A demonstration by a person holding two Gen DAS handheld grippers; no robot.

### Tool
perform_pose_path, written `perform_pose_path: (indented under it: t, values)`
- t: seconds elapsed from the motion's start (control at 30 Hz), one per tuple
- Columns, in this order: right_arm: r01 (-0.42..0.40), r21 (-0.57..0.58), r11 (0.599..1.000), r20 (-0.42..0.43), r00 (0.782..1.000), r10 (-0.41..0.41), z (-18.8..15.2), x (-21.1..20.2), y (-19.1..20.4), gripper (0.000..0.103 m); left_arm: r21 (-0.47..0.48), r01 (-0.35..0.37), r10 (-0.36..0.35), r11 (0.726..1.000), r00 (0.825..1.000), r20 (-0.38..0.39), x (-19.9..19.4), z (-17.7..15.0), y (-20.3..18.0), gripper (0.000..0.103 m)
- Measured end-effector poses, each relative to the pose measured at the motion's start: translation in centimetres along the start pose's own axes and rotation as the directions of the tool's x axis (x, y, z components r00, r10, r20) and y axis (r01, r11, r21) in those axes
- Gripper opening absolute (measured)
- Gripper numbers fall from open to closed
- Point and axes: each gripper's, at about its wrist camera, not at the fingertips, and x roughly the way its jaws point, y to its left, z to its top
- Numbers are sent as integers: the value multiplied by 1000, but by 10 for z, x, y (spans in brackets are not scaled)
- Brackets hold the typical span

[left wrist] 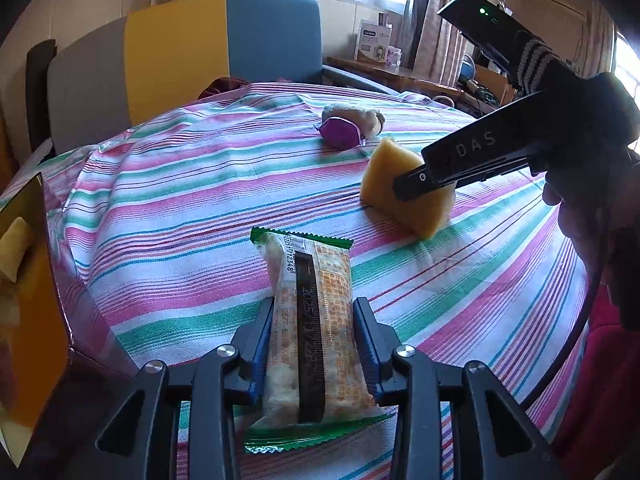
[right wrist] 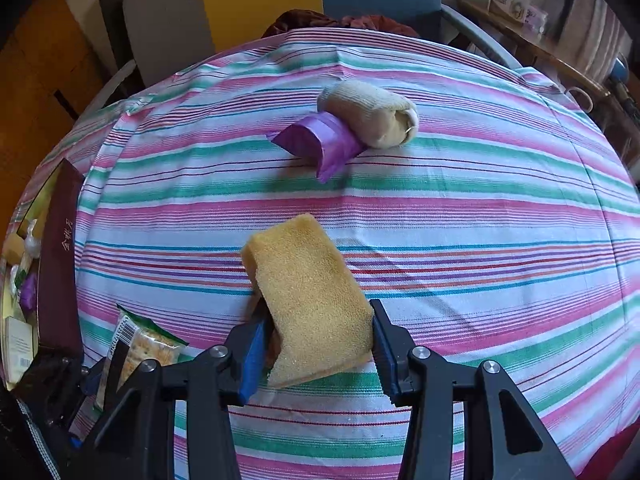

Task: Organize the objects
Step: 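Carry the snack bar into the gold tray and open the left tool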

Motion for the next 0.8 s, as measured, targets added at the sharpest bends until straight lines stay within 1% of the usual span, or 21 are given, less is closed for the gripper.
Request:
perform_pose_path:
  t: [0.2, 0.33, 0.6, 0.67, 0.8]
  values:
    - [8, -18, 1000, 8, 1000, -8, 2, 1, 3, 47, 0, -17, 17, 1000, 1000, -5, -1, 0, -3, 37]
    - [7, -21, 1000, 14, 1000, -6, 3, 2, 3, 47, -28, -31, 30, 999, 999, -28, -7, 6, -1, 33]
    - [10, -25, 1000, 19, 1000, -10, 2, 2, 3, 47, -66, -39, 43, 997, 998, 56, -54, 24, 0, 33]
    - [9, -24, 1000, 17, 1000, -9, 2, 2, 3, 47, -77, -52, 58, 996, 995, 76, -68, 27, 3, 33]
    - [10, -22, 1000, 18, 1000, -10, 1, 1, 3, 47, -112, -79, 89, 991, 992, 94, -88, 30, 16, 33]
